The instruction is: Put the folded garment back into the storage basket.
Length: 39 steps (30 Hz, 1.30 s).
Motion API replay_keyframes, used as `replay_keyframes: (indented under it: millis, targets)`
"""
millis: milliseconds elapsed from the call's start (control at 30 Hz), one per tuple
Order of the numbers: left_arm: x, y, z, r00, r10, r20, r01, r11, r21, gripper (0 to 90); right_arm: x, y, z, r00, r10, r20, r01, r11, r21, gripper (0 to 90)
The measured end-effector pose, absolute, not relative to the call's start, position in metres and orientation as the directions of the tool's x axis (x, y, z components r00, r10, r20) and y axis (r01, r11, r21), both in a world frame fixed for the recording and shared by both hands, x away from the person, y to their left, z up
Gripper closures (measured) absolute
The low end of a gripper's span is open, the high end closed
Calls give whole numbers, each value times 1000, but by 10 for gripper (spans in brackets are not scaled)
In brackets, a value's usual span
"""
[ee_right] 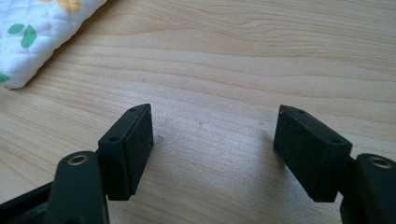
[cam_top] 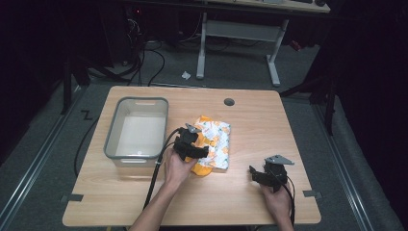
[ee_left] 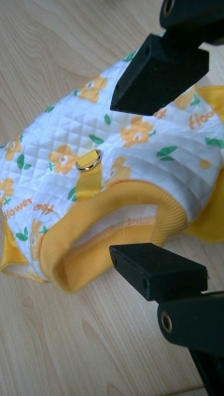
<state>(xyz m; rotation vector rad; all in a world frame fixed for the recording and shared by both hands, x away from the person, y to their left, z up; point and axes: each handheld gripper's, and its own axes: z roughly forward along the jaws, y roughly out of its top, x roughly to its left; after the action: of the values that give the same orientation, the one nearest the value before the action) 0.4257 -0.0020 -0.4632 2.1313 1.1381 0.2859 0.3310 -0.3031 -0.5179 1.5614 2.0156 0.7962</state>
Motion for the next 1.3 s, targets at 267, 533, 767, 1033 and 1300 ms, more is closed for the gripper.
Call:
replay_keyframes:
  millis: [267,533,767,1033,1300]
  targets:
    - [449,-1,-482,510,847,-151,695,-303,652,247,331,-303,-518,-245,969,-12,699,186,690,289]
    - [459,-2,-500,498,857,-137,718,-318,620,239,331,-303,-518,-245,970,-13,699,186,690,289]
    - [461,-11,-513,501,860,-96,727,-357,587,219,331,-303,-518,-245,969,-15,699,187,691,289]
    - [455,-16,-511,533,841,-91,705,-381,598,383,331,-303,-518,-247,969,-14,699,188,690,287]
    - [454,-17,-509,560,816,-142,706,-381,597,600,331,-303,-518,-249,968,-14,699,190,690,284]
